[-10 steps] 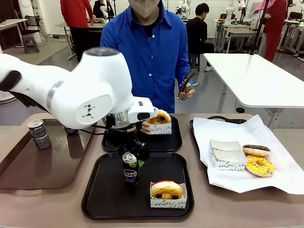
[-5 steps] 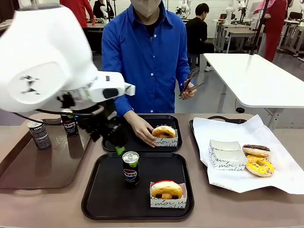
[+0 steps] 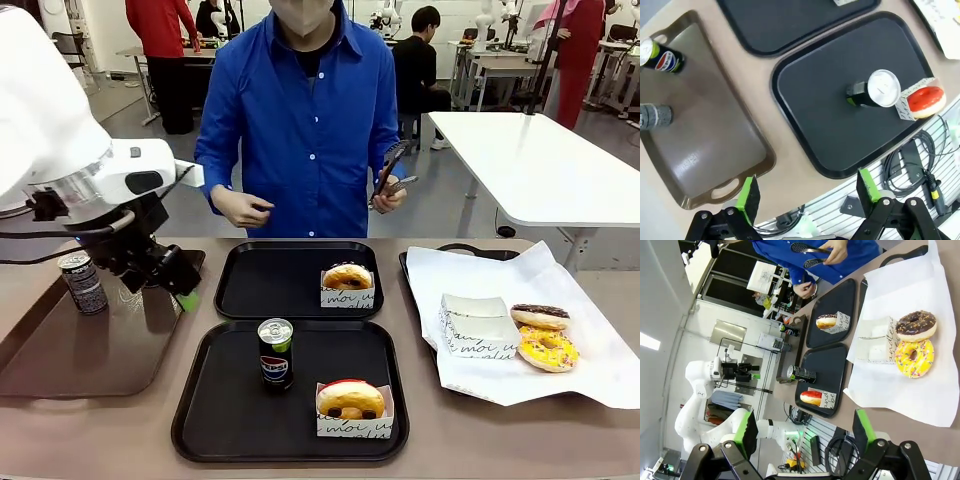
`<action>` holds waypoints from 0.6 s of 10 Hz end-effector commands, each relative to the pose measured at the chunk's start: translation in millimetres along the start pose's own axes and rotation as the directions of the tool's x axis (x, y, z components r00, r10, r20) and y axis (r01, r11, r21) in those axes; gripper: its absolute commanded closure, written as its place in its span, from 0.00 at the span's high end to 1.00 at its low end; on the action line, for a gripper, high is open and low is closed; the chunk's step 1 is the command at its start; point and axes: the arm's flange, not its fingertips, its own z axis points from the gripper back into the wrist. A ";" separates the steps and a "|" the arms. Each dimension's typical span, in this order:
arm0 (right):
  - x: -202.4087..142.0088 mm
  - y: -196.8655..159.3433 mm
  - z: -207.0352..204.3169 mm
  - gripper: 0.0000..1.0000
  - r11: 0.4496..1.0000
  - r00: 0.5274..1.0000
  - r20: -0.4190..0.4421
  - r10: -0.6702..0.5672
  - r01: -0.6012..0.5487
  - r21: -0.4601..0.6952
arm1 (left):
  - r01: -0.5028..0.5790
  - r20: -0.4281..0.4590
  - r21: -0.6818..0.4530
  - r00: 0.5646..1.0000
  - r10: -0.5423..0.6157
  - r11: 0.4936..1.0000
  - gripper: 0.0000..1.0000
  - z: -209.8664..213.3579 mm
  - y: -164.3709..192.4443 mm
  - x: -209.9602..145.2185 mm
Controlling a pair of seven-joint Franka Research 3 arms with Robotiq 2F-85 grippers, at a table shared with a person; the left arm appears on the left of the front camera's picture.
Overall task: Set up donuts and drinks on trays.
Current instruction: Pick up one Pepsi coke and place it on the Flat Tray, then pick up one Pepsi coke from the Handle tray and place it on the Flat Tray without a Pepsi coke.
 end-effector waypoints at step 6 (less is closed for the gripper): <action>2.0 0.0 -0.3 1.00 1.000 1.000 0.018 0.015 -0.015 0.026 | 0.028 -0.002 -0.005 1.000 -0.028 1.000 1.00 -2.2 -10.6 -0.4</action>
